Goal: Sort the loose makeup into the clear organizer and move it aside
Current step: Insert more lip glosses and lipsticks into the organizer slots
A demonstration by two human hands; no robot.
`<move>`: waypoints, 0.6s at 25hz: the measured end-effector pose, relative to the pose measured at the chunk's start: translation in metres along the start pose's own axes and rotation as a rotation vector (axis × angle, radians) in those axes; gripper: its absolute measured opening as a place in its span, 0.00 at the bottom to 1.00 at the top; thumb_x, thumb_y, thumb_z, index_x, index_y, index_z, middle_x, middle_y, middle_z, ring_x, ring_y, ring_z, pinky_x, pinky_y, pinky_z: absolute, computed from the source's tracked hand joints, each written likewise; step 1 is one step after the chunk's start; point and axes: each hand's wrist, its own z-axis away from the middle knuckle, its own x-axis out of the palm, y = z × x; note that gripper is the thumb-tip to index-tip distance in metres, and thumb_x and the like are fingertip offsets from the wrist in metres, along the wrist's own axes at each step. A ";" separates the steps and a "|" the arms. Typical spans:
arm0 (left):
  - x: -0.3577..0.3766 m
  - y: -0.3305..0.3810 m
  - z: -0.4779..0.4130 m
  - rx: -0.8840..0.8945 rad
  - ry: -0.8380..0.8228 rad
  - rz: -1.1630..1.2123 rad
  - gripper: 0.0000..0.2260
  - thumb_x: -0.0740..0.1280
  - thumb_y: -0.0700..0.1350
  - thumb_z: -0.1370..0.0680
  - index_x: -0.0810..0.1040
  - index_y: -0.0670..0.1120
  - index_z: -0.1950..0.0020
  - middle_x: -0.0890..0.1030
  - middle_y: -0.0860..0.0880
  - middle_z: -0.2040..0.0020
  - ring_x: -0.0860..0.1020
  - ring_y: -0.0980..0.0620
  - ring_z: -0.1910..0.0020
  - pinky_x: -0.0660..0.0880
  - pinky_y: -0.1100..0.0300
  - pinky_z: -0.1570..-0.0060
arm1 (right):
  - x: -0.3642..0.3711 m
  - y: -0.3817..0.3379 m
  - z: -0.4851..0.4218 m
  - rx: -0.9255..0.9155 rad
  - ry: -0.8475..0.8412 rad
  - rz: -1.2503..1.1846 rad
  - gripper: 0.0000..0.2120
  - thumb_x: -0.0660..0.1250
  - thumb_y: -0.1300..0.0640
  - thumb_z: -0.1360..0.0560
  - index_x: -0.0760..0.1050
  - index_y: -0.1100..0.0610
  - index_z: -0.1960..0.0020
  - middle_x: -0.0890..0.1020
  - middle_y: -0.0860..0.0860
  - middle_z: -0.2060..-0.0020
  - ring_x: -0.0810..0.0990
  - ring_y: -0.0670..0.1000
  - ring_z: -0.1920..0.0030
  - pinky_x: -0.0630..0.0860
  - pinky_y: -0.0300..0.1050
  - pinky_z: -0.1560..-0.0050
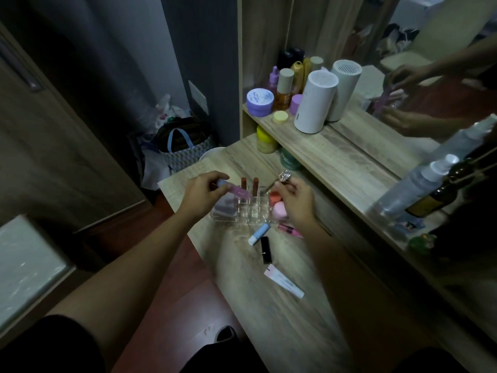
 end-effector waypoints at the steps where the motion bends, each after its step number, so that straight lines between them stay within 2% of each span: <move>1: 0.001 -0.001 -0.004 0.028 -0.005 -0.039 0.11 0.71 0.44 0.27 0.80 0.43 0.46 0.83 0.44 0.54 0.79 0.52 0.58 0.73 0.61 0.56 | 0.003 0.002 -0.004 -0.009 0.012 0.021 0.04 0.67 0.58 0.25 0.77 0.54 0.51 0.82 0.44 0.60 0.82 0.43 0.57 0.80 0.36 0.56; 3: 0.003 -0.003 -0.010 0.086 -0.044 -0.114 0.11 0.72 0.45 0.27 0.79 0.42 0.47 0.83 0.43 0.54 0.78 0.52 0.59 0.72 0.61 0.58 | 0.008 0.006 -0.009 -0.040 0.033 0.090 0.07 0.68 0.60 0.25 0.78 0.57 0.48 0.80 0.45 0.58 0.78 0.37 0.59 0.75 0.24 0.64; 5: 0.005 -0.005 -0.016 0.148 -0.097 -0.193 0.10 0.71 0.44 0.27 0.79 0.41 0.48 0.82 0.43 0.54 0.75 0.54 0.61 0.68 0.64 0.59 | 0.013 0.009 -0.014 -0.074 0.034 0.164 0.07 0.68 0.61 0.26 0.79 0.59 0.48 0.79 0.46 0.58 0.74 0.33 0.61 0.69 0.17 0.67; 7: 0.007 -0.007 -0.019 0.209 -0.164 -0.250 0.10 0.71 0.43 0.27 0.79 0.41 0.48 0.82 0.42 0.55 0.75 0.54 0.61 0.67 0.65 0.59 | 0.017 0.012 -0.017 -0.082 0.017 0.202 0.07 0.68 0.62 0.26 0.78 0.60 0.48 0.79 0.46 0.58 0.74 0.33 0.62 0.67 0.15 0.67; 9: 0.011 -0.008 -0.021 0.265 -0.243 -0.274 0.12 0.71 0.41 0.27 0.78 0.39 0.46 0.82 0.41 0.55 0.78 0.48 0.60 0.71 0.59 0.58 | 0.019 0.012 -0.020 -0.067 -0.009 0.222 0.09 0.67 0.62 0.26 0.77 0.60 0.46 0.79 0.46 0.58 0.76 0.37 0.61 0.70 0.19 0.68; 12: 0.020 -0.007 -0.021 0.261 -0.276 -0.253 0.14 0.71 0.41 0.28 0.76 0.40 0.44 0.82 0.42 0.54 0.80 0.46 0.57 0.76 0.54 0.55 | 0.023 0.013 -0.024 -0.036 -0.031 0.233 0.15 0.68 0.63 0.26 0.73 0.59 0.39 0.81 0.50 0.50 0.77 0.42 0.54 0.73 0.24 0.68; 15: 0.031 -0.007 -0.023 0.245 -0.263 -0.258 0.10 0.71 0.41 0.28 0.76 0.40 0.49 0.82 0.42 0.55 0.79 0.46 0.57 0.73 0.57 0.57 | 0.025 0.015 -0.026 -0.046 -0.034 0.259 0.15 0.68 0.65 0.26 0.74 0.62 0.39 0.82 0.57 0.46 0.78 0.44 0.51 0.71 0.19 0.67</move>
